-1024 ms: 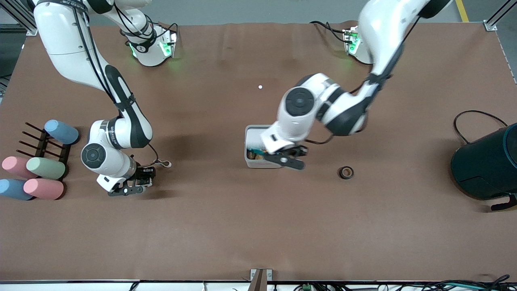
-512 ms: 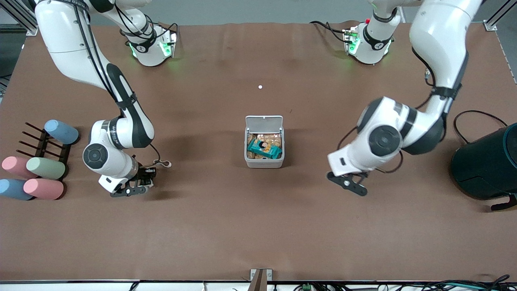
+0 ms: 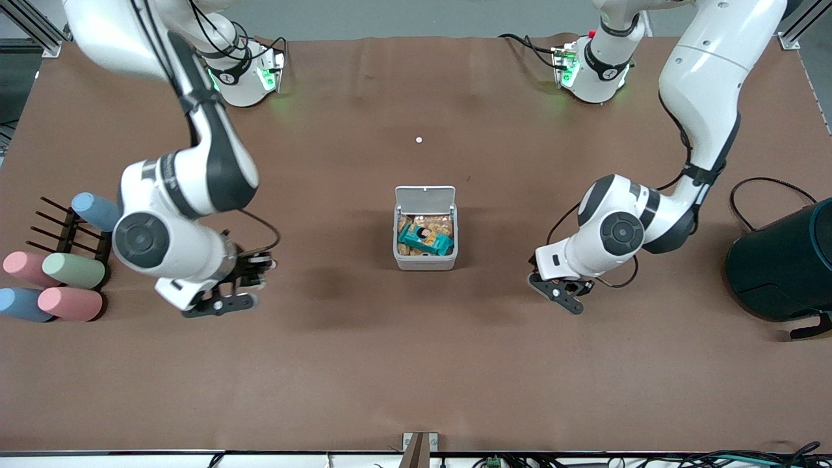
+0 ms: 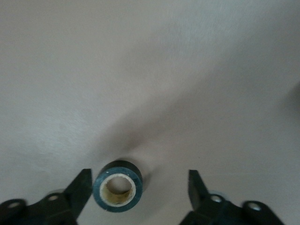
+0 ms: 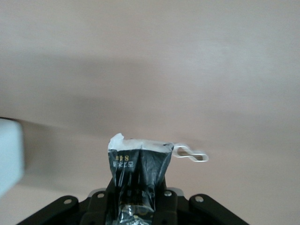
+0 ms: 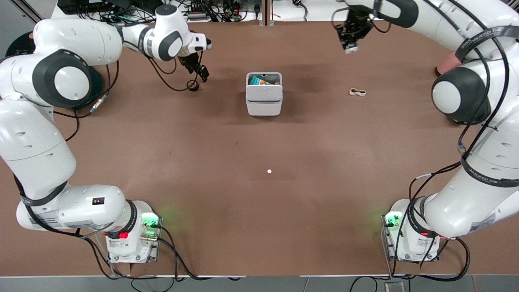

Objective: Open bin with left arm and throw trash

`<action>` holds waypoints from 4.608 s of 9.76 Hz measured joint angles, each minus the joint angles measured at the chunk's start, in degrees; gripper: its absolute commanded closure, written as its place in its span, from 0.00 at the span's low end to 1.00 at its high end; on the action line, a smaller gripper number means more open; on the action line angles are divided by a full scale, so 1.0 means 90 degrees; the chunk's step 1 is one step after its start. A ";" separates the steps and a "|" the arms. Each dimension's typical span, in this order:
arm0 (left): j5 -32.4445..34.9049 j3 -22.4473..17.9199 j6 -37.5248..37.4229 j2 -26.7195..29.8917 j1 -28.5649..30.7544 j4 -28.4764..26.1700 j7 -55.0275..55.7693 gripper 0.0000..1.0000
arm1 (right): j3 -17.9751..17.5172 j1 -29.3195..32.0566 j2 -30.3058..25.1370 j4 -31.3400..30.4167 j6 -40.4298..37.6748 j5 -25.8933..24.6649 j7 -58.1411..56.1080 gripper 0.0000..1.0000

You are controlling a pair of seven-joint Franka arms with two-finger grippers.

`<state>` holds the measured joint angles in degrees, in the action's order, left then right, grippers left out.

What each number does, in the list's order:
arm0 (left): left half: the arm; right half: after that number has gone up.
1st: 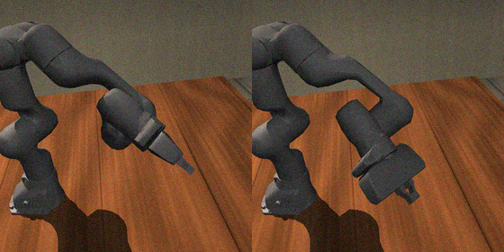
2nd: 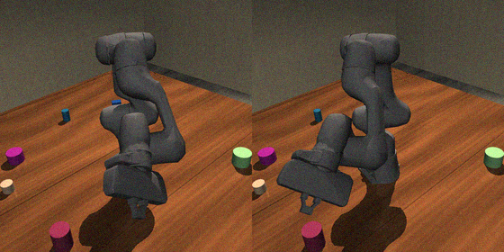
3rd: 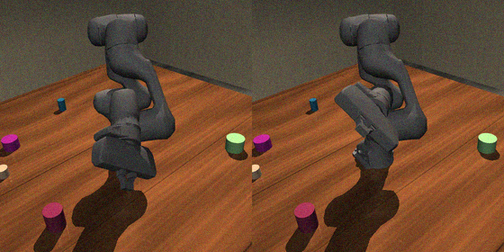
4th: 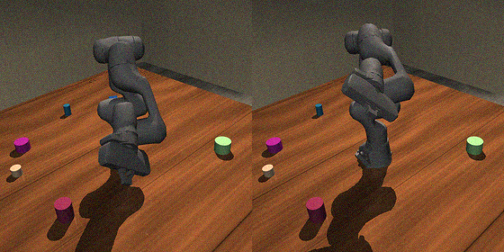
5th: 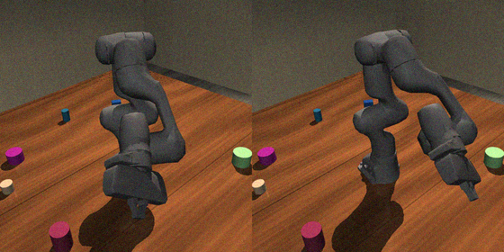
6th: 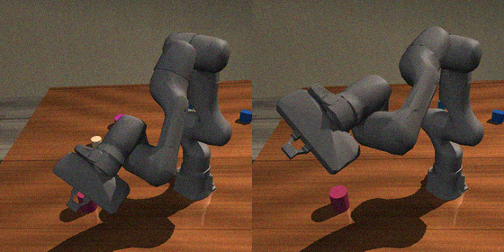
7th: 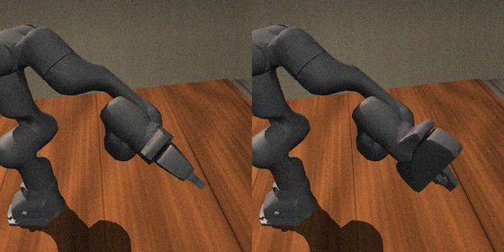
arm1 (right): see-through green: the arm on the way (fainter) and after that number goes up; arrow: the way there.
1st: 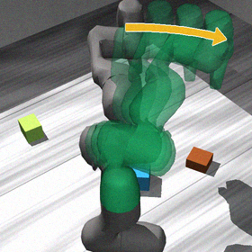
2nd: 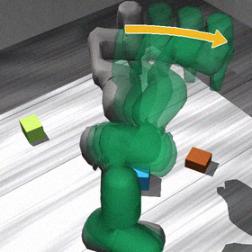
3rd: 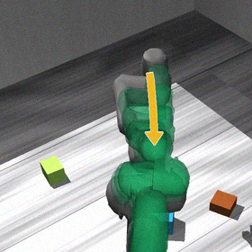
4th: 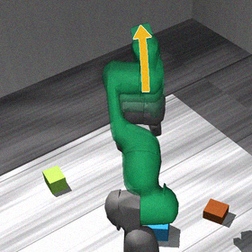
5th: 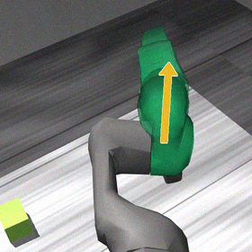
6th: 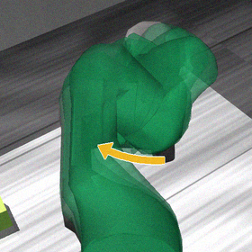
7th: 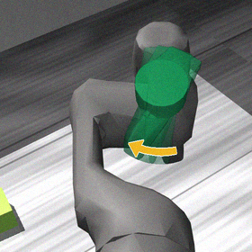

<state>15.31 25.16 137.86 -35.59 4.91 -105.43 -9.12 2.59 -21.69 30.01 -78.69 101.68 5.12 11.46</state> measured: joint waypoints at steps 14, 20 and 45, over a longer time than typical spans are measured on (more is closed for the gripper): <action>0.0594 0.0055 0.0907 -0.0152 0.0437 -0.0668 0.0298 0.75 | -0.0015 -0.2293 0.0786 0.0437 0.1466 0.0279 0.3163 0.98; 0.0605 0.0277 0.0601 -0.0119 0.0462 -0.0425 0.0292 1.00 | -0.0016 -0.2557 0.1314 0.0439 0.1578 0.0291 0.3195 0.96; 0.0995 0.1733 -0.1901 -0.0403 -0.1381 0.1561 0.5108 0.77 | 0.0323 0.0808 -0.1110 -0.4007 0.4100 -0.0348 -0.2299 0.00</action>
<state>24.26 40.76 120.75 -39.22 -7.52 -91.38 36.86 5.50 -14.42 20.01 -114.76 138.58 1.99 -9.23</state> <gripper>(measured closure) 0.498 0.000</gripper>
